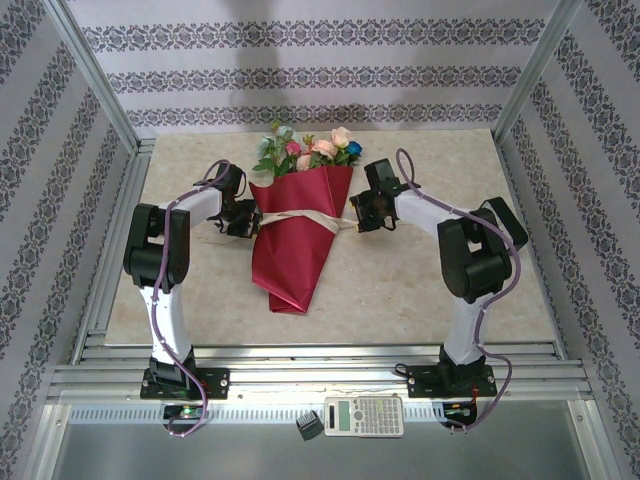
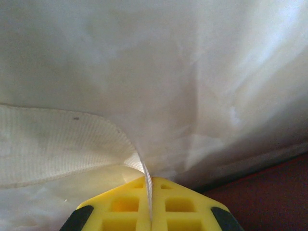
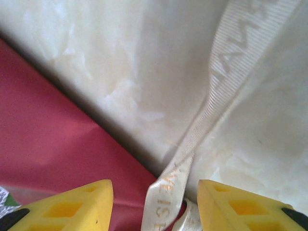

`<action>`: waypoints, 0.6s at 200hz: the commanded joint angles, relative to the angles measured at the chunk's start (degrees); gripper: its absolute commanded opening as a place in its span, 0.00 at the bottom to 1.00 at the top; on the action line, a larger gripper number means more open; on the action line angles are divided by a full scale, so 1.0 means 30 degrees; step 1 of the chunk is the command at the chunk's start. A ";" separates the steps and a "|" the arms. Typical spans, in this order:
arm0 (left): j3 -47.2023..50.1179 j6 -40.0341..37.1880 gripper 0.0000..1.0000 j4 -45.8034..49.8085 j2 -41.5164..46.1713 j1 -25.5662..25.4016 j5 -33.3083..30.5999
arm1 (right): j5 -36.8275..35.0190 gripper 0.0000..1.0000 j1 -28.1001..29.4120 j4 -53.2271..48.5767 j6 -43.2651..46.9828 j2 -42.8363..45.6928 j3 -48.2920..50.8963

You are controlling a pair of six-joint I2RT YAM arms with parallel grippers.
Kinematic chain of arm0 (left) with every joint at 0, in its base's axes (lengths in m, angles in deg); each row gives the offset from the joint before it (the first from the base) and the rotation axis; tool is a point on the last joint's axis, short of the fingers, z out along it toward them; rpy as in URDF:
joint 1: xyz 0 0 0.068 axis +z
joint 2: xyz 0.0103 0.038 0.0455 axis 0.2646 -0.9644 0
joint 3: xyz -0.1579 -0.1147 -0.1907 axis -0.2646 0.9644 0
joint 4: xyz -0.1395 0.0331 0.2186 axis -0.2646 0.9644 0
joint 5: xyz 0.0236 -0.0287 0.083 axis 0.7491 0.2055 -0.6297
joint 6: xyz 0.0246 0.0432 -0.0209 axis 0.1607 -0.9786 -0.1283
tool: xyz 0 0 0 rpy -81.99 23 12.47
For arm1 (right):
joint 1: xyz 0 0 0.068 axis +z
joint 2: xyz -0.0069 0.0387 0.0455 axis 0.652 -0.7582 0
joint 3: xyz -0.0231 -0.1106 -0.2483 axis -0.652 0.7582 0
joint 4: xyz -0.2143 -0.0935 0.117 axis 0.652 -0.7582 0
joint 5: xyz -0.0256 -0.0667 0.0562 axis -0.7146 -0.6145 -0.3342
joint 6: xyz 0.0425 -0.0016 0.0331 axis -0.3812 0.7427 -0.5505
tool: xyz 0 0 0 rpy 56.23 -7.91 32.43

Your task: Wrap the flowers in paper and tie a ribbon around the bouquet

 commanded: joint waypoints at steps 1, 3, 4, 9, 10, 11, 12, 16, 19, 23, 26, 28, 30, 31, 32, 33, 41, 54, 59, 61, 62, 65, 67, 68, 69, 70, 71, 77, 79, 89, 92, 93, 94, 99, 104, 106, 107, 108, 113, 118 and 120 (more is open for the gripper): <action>0.0105 -0.0145 0.00 0.0106 0.0655 -0.0148 -0.0039 | 0.0041 0.52 0.0478 0.0625 -0.1112 0.0163 0.0850; 0.0106 -0.0148 0.00 0.0099 0.0666 -0.0154 -0.0028 | 0.0110 0.52 0.0516 0.0816 -0.1263 0.0097 0.0894; 0.0106 -0.0148 0.00 0.0103 0.0668 -0.0155 -0.0026 | 0.0141 0.52 0.0537 0.0917 -0.1332 0.0066 0.0920; 0.0079 -0.0149 0.00 0.0106 0.0669 -0.0140 -0.0039 | 0.0258 0.53 0.0629 0.1349 -0.1636 -0.0123 0.0977; 0.0078 -0.0163 0.00 0.0106 0.0655 -0.0148 -0.0046 | 0.0274 0.53 0.0652 0.1402 -0.1694 -0.0176 0.0991; 0.0078 -0.0156 0.00 0.0106 0.0647 -0.0152 -0.0035 | 0.0281 0.53 0.0664 0.1444 -0.1738 -0.0231 0.0969; 0.0077 -0.0152 0.00 0.0106 0.0644 -0.0154 -0.0015 | 0.0315 0.53 0.0684 0.1494 -0.1775 -0.0274 0.0944; 0.0050 -0.0177 0.00 0.0134 0.0640 -0.0152 0.0002 | 0.0393 0.53 0.0736 0.1578 -0.1927 -0.0455 0.0833; 0.0019 -0.0200 0.00 0.0150 0.0640 -0.0155 0.0005 | 0.0405 0.53 0.0778 0.1622 -0.1980 -0.0597 0.0721; 0.0019 -0.0214 0.00 0.0200 0.0625 -0.0156 -0.0009 | 0.0474 0.53 0.0813 0.1672 -0.2036 -0.0786 0.0559; -0.0007 -0.0208 0.00 0.0195 0.0613 -0.0156 -0.0022 | 0.0492 0.53 0.0828 0.1648 -0.2070 -0.0935 0.0404; -0.0010 -0.0237 0.00 0.0216 0.0589 -0.0156 -0.0023 | 0.0508 0.53 0.0823 0.1636 -0.2059 -0.1028 0.0299; -0.0011 -0.0259 0.00 0.0222 0.0605 -0.0156 -0.0024 | 0.0505 0.53 0.0851 0.1611 -0.2071 -0.1109 0.0199; -0.0011 -0.0248 0.00 0.0222 0.0608 -0.0141 -0.0024 | 0.0514 0.53 0.0851 0.1622 -0.2073 -0.1152 0.0163; -0.0011 -0.0257 0.00 0.0223 0.0595 -0.0134 -0.0024 | 0.0504 0.53 0.0851 0.1597 -0.2104 -0.1188 0.0116; -0.0011 -0.0261 0.00 0.0223 0.0617 -0.0130 -0.0024 | 0.0514 0.53 0.0851 0.1600 -0.2119 -0.1236 0.0063; -0.0011 -0.0262 0.00 0.0222 0.0622 -0.0128 -0.0044 | 0.0533 0.53 0.0854 0.1646 -0.2223 -0.1550 -0.0250; 0.0004 -0.0268 0.00 0.0224 0.0605 -0.0126 -0.0062 | 0.0622 0.51 0.0864 0.1735 -0.2480 -0.2051 -0.0692; 0.0022 -0.0294 0.00 0.0223 0.0602 -0.0126 -0.0063 | 0.0675 0.48 0.0862 0.1797 -0.2600 -0.2225 -0.0825; 0.0027 -0.0295 0.00 0.0216 0.0609 -0.0126 -0.0070 | 0.0708 0.47 0.0854 0.1820 -0.2646 -0.2288 -0.0873; 0.0023 -0.0295 0.00 0.0220 0.0610 -0.0112 -0.0076 | 0.0718 0.47 0.0867 0.1843 -0.2668 -0.2327 -0.0900; 0.0019 -0.0295 0.00 0.0208 0.0603 -0.0121 -0.0078 | 0.0735 0.45 0.0901 0.1867 -0.2721 -0.2417 -0.0968; 0.0019 -0.0295 0.00 0.0220 0.0609 -0.0125 -0.0059 | 0.0752 0.44 0.0922 0.1874 -0.2757 -0.2467 -0.1019; 0.0019 -0.0295 0.00 0.0221 0.0595 -0.0126 -0.0056 | 0.0740 0.44 0.0916 0.1899 -0.2768 -0.2476 -0.1046; 0.0033 -0.0295 0.00 0.0222 0.0603 -0.0126 -0.0055 | 0.0749 0.43 0.0927 0.1912 -0.2773 -0.2495 -0.1075; 0.0041 -0.0281 0.00 0.0223 0.0592 -0.0126 -0.0069 | 0.0739 0.43 0.0918 0.1919 -0.2761 -0.2519 -0.1089; 0.0044 -0.0288 0.00 0.0223 0.0601 -0.0127 -0.0076 | 0.0734 0.42 0.0914 0.1907 -0.2770 -0.2545 -0.1111; 0.0055 -0.0306 0.00 0.0201 0.0624 -0.0126 -0.0076 | 0.0686 0.37 0.0938 0.1886 -0.2824 -0.2619 -0.1229; 0.0050 -0.0320 0.00 0.0196 0.0621 -0.0112 -0.0059 | 0.0652 0.35 0.0939 0.1864 -0.2812 -0.2650 -0.1267; 0.0022 -0.0360 0.00 0.0208 0.0640 -0.0105 -0.0076 | 0.0528 0.24 0.0939 0.1683 -0.2771 -0.2688 -0.1391; 0.0041 -0.0373 0.00 0.0221 0.0651 -0.0098 -0.0082 | 0.0469 0.20 0.0913 0.1657 -0.2756 -0.2660 -0.1421; 0.0030 -0.0378 0.00 0.0222 0.0660 -0.0098 -0.0082 | 0.0438 0.18 0.0911 0.1659 -0.2752 -0.2631 -0.1409; 0.0039 -0.0381 0.00 0.0223 0.0665 -0.0083 -0.0082 | 0.0393 0.16 0.0910 0.1660 -0.2736 -0.2616 -0.1403; 0.0048 -0.0433 0.00 0.0243 0.0695 -0.0068 -0.0114 | 0.0265 0.09 0.0867 0.1515 -0.2645 -0.2505 -0.1371; 0.0022 -0.0491 0.00 0.0281 0.0719 -0.0042 -0.0126 | 0.0102 0.03 0.0803 0.1378 -0.2501 -0.2342 -0.1311; 0.0034 -0.0498 0.00 0.0304 0.0733 -0.0025 -0.0137 | 0.0015 0.01 0.0795 0.1312 -0.2431 -0.2280 -0.1295; 0.0026 -0.0529 0.00 0.0307 0.0745 -0.0003 -0.0139 | -0.0009 0.01 0.0779 0.1267 -0.2385 -0.2236 -0.1258; 0.0022 -0.0529 0.00 0.0324 0.0751 0.0009 -0.0140 | -0.0050 0.00 0.0756 0.1230 -0.2347 -0.2199 -0.1254; -0.0007 -0.0670 0.00 0.0390 0.0779 0.0065 -0.0194 | -0.0197 0.00 0.0616 0.1099 -0.2106 -0.2004 -0.1156; -0.0040 -0.0772 0.00 0.0511 0.0828 0.0177 -0.0221 | -0.0317 0.00 0.0503 0.0917 -0.1846 -0.1768 -0.1043; -0.0040 -0.0810 0.00 0.0552 0.0856 0.0206 -0.0249 | -0.0338 0.00 0.0427 0.0882 -0.1747 -0.1675 -0.1008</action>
